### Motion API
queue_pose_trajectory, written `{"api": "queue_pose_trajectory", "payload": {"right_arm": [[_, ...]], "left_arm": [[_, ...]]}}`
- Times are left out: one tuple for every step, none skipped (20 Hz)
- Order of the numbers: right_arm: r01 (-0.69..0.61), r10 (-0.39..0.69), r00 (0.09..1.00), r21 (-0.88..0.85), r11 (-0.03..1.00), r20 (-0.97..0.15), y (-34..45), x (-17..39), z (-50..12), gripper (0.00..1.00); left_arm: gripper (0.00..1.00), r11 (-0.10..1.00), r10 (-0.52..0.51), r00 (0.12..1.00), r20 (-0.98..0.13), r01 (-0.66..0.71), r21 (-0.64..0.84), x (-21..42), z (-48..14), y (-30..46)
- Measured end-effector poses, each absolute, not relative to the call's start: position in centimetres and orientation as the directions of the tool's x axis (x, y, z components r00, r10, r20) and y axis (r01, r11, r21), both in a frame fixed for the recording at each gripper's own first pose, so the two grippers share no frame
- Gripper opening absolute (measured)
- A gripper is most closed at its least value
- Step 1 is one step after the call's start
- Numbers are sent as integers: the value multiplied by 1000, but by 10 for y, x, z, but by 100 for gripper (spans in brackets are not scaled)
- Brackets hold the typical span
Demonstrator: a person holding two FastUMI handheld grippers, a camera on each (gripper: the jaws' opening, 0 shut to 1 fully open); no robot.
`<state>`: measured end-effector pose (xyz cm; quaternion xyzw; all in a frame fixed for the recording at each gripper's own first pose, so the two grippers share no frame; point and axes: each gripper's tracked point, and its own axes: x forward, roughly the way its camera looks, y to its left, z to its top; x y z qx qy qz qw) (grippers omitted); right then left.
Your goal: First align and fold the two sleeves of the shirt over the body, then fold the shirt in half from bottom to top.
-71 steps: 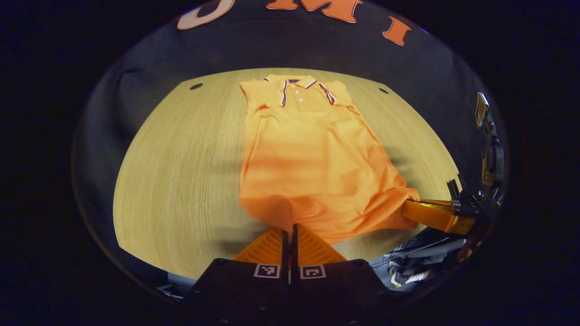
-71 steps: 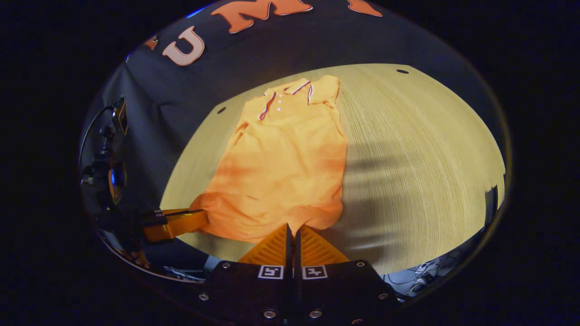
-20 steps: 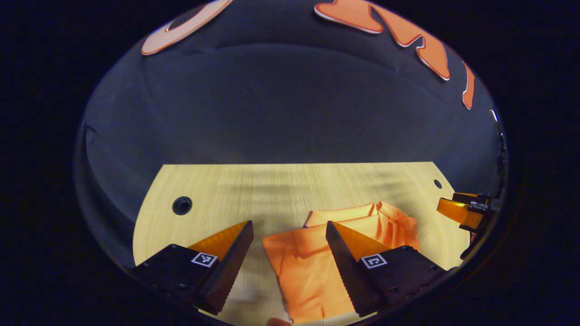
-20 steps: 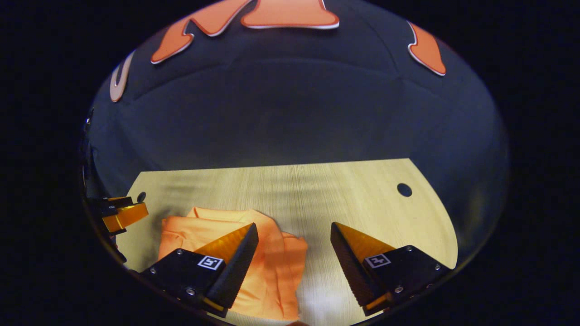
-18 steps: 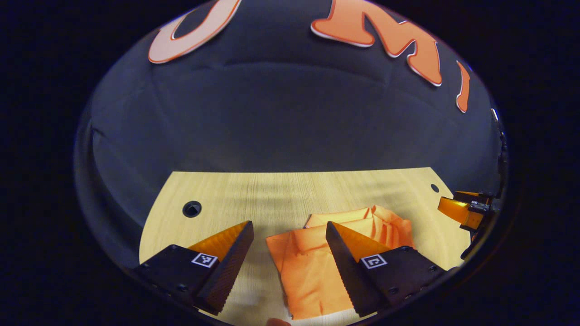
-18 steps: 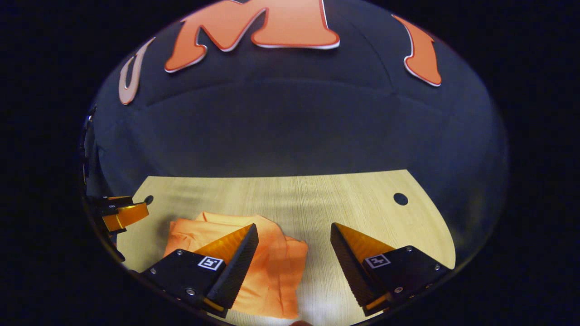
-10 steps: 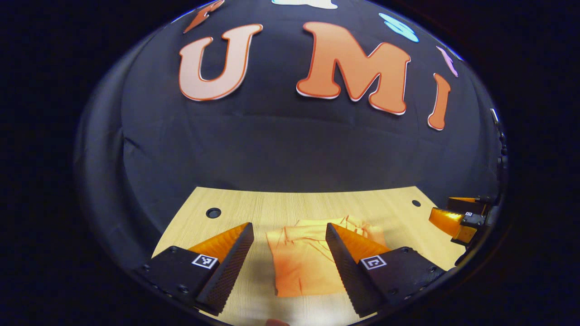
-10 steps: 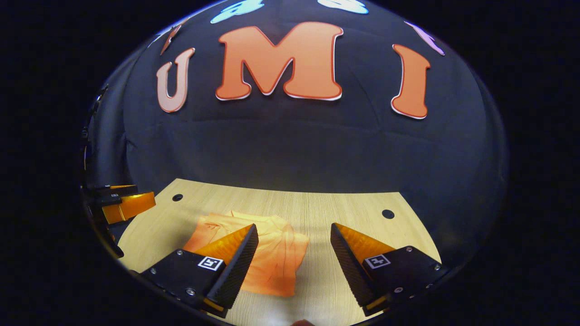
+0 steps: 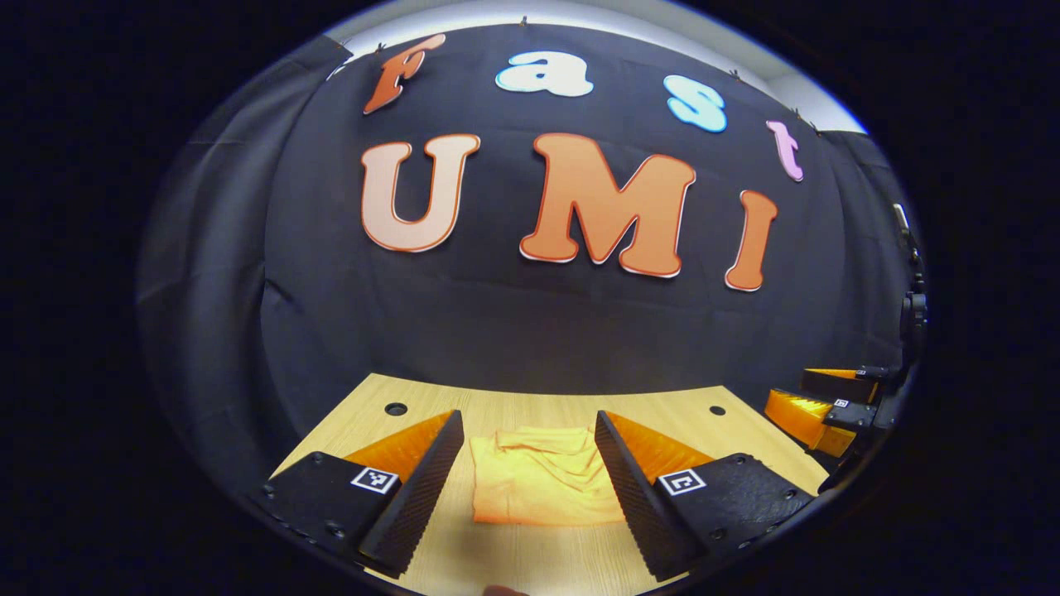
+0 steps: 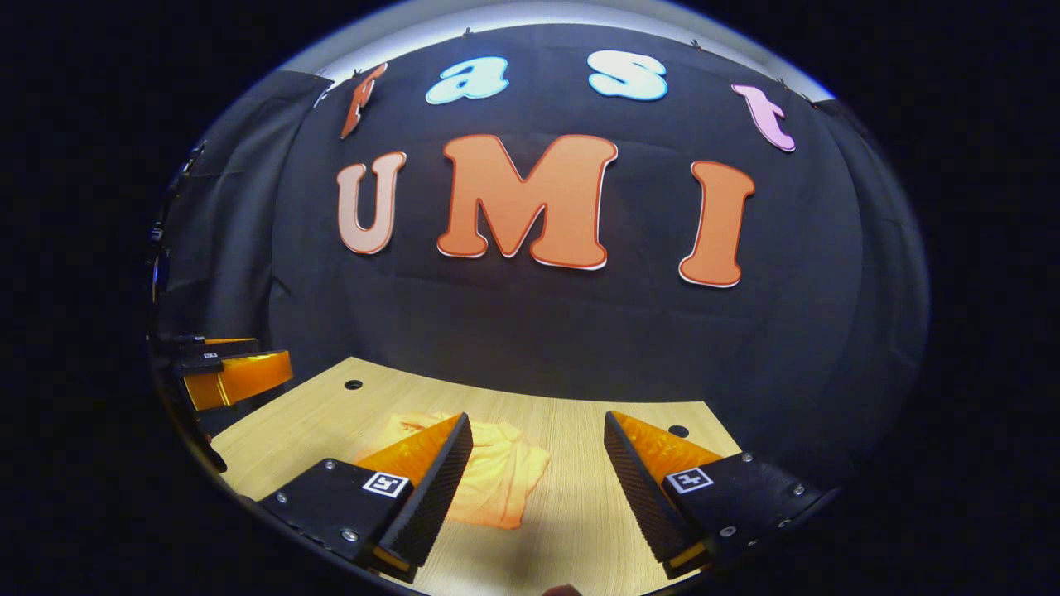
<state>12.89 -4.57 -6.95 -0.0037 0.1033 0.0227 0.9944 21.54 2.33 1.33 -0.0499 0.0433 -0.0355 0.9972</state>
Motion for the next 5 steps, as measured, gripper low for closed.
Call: {"api": "queue_pose_trajectory", "payload": {"right_arm": [[-55,53,980,-5,998,-192,-44,119,-68,97],[-63,61,982,-5,998,-178,-43,109,-67,97],[-75,73,984,-8,997,-162,-42,99,-63,97],[-76,74,987,-11,997,-142,-43,90,-59,97],[-84,81,988,-16,996,-132,-42,83,-59,97]], "left_arm": [[98,994,-77,995,-64,71,-89,205,20,17],[98,994,-83,995,-49,79,-75,194,22,11],[98,995,-83,996,-35,81,-62,185,23,7],[98,995,-88,996,-17,88,-52,176,25,3],[98,995,-91,996,-10,91,-45,167,24,-2]]}}
